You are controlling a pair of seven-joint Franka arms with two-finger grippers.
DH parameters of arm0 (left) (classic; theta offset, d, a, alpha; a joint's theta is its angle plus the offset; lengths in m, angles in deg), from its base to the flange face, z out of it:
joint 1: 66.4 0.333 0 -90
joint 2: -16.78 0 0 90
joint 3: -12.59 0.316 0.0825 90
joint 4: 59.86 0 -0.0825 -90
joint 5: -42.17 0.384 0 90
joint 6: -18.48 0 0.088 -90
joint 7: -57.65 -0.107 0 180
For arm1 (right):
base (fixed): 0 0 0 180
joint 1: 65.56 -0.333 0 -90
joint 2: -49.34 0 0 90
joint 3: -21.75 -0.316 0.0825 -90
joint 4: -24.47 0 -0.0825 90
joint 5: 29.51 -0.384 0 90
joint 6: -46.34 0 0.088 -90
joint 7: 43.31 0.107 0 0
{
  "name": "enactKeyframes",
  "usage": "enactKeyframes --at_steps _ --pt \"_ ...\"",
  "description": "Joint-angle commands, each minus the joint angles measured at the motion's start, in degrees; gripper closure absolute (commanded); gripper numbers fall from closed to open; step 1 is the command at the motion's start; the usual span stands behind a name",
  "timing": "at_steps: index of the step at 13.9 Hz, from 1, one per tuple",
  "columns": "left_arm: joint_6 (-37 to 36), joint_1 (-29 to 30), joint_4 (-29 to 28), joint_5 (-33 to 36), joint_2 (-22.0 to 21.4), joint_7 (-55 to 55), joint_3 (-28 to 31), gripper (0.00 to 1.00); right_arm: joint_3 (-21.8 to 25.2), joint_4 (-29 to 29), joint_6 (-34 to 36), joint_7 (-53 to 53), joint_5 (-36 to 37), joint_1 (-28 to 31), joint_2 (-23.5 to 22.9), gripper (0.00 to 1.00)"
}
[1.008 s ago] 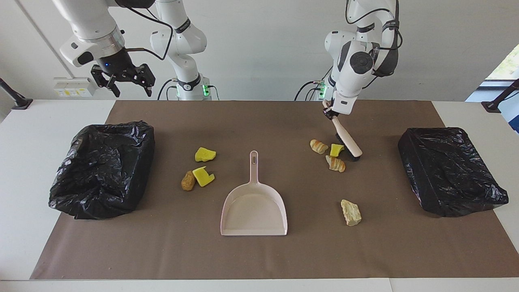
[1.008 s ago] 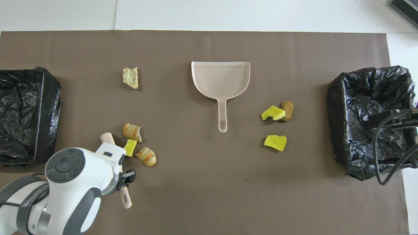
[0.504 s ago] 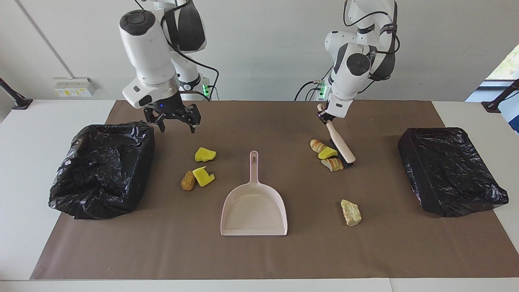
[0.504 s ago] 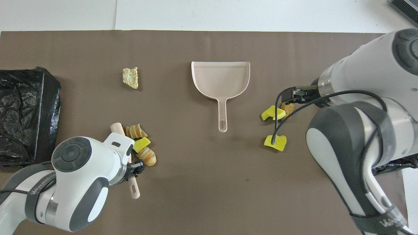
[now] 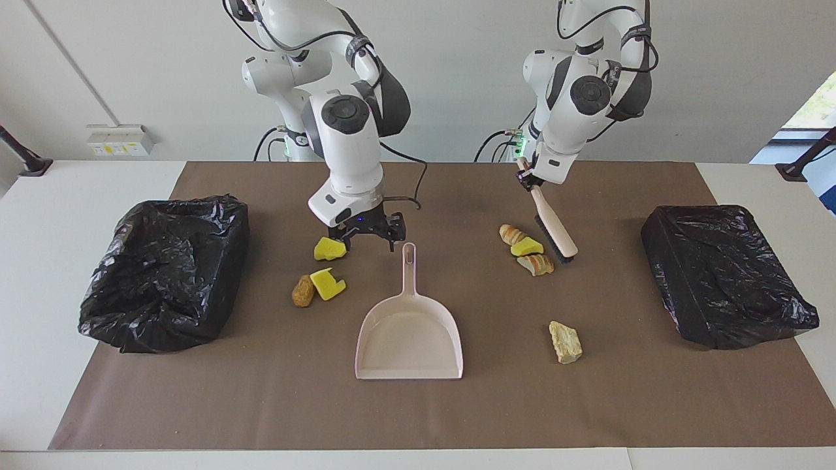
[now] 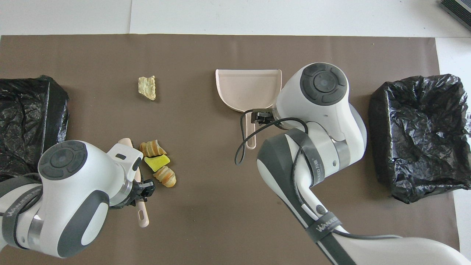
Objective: Sweep and dump trash in bin
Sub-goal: 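Grasp the dustpan handle with the right gripper and pull it nearer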
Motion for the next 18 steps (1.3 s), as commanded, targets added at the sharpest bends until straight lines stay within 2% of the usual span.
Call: enactKeyframes --at_steps 1,4,8,11,12,13,15,16,18 --pt "-0.8 0.9 -0.1 -0.5 -0.9 -1.0 -0.2 1.0 0.0 0.6 -3.9 3.7 -0.4 -2.7 -4.9 0.0" --pt "-0.7 2.5 -1.6 -0.4 -1.9 -2.8 -0.2 1.0 0.0 0.1 -7.4 2.8 -0.1 -4.0 -8.5 0.0" --pt "-0.3 2.9 -3.6 -0.4 -2.1 -3.7 -0.2 1.0 0.0 0.4 -3.3 2.2 1.8 -4.1 -8.1 0.0" --pt "0.0 2.9 -3.9 -0.4 -2.4 -4.4 -0.2 1.0 0.0 0.4 -2.9 1.8 1.9 -4.0 -8.1 0.0" --pt "0.2 2.9 -4.0 -0.4 -2.4 -4.8 -0.2 1.0 0.0 0.5 -3.0 1.6 1.9 -3.9 -8.1 0.13" --pt "0.3 2.9 -4.0 -0.4 -2.4 -4.8 -0.2 1.0 0.0 0.5 -3.1 1.0 1.9 -3.6 -8.2 0.32" --pt "0.4 2.9 -4.0 -0.4 -2.4 -4.8 -0.3 1.0 0.0 0.2 -3.1 -0.7 0.8 -3.4 -8.2 0.8" --pt "0.4 2.9 -4.0 -0.4 -2.3 -4.8 -0.2 1.0 0.0 0.4 -3.1 -0.1 0.7 -3.4 -8.2 1.0" --pt "0.4 2.9 -4.0 -0.5 -2.3 -4.8 -0.2 1.0 0.0 2.0 -2.5 -0.5 0.5 -2.5 -8.6 1.0"
